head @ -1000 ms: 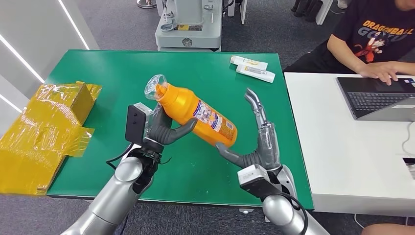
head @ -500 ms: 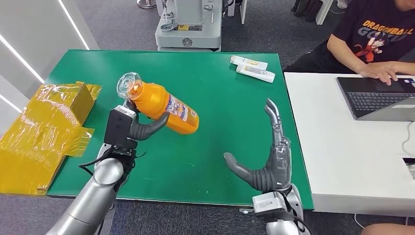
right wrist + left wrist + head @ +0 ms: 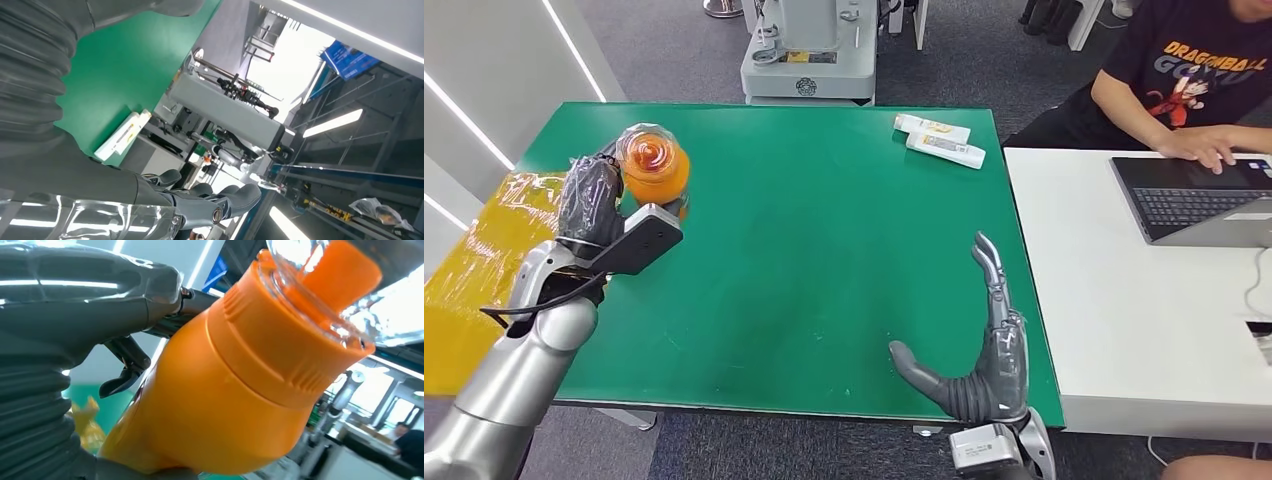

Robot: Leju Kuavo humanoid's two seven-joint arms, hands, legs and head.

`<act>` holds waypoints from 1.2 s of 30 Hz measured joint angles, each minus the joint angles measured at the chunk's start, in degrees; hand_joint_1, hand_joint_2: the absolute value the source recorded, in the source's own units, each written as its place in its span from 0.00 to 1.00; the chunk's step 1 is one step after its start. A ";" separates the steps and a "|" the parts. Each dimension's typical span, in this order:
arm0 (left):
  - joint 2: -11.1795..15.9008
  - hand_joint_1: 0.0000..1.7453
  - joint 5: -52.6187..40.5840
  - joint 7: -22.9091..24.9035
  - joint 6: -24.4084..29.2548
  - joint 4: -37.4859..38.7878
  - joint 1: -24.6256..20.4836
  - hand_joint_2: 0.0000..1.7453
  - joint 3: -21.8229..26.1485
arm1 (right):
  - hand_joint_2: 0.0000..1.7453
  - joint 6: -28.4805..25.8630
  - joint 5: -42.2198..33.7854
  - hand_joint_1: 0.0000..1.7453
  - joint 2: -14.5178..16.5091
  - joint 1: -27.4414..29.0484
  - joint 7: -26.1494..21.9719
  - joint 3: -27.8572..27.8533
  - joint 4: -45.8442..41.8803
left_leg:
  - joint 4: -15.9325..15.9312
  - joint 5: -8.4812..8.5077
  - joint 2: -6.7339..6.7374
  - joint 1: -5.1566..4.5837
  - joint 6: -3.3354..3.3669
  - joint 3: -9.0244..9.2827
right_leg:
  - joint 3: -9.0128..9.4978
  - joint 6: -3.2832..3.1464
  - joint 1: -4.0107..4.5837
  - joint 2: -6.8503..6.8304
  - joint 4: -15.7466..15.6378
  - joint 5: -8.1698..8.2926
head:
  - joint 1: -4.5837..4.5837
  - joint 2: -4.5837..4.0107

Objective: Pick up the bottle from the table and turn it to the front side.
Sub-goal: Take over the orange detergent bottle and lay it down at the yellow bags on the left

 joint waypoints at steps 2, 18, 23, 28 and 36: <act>1.71 1.00 -3.48 0.40 -1.57 -0.16 -0.23 1.00 -0.05 | 1.00 1.01 0.04 0.00 0.33 0.16 0.13 -0.14 -0.30 | 0.00 0.00 0.00 0.00 0.00 0.00 | -0.01 0.00 0.00 0.00 0.00 0.00 | 0.01 0.00; 7.89 1.00 -36.38 5.61 -7.72 -0.02 -2.48 1.00 -5.01 | 1.00 7.27 3.18 0.00 4.14 2.40 1.95 -2.38 -3.17 | 0.00 0.00 -0.01 0.00 0.00 -0.01 | -0.02 -0.01 0.00 -0.01 -0.01 -0.01 | 0.01 0.00; 7.86 1.00 -40.48 6.16 -9.90 0.02 -2.47 1.00 -5.86 | 1.00 8.30 3.96 0.00 4.84 3.64 2.19 -3.18 -4.20 | 0.00 0.00 -0.01 0.00 0.00 -0.01 | -0.02 -0.01 -0.01 -0.01 -0.02 -0.01 | 0.01 0.00; 7.86 1.00 -42.05 6.07 -11.04 0.17 -2.51 1.00 -6.03 | 1.00 8.62 4.02 0.00 5.17 4.36 2.09 -3.81 -4.73 | 0.00 0.00 -0.01 0.00 0.00 0.00 | -0.02 -0.01 0.00 0.00 -0.02 -0.01 | 0.01 0.00; 7.29 1.00 -43.70 4.60 -12.83 6.18 -3.75 1.00 -6.47 | 1.00 7.98 3.52 0.00 5.27 5.66 0.92 -4.41 -4.86 | 0.00 0.00 0.01 0.00 0.00 0.01 | -0.02 -0.02 0.00 0.01 -0.01 -0.01 | 0.00 0.00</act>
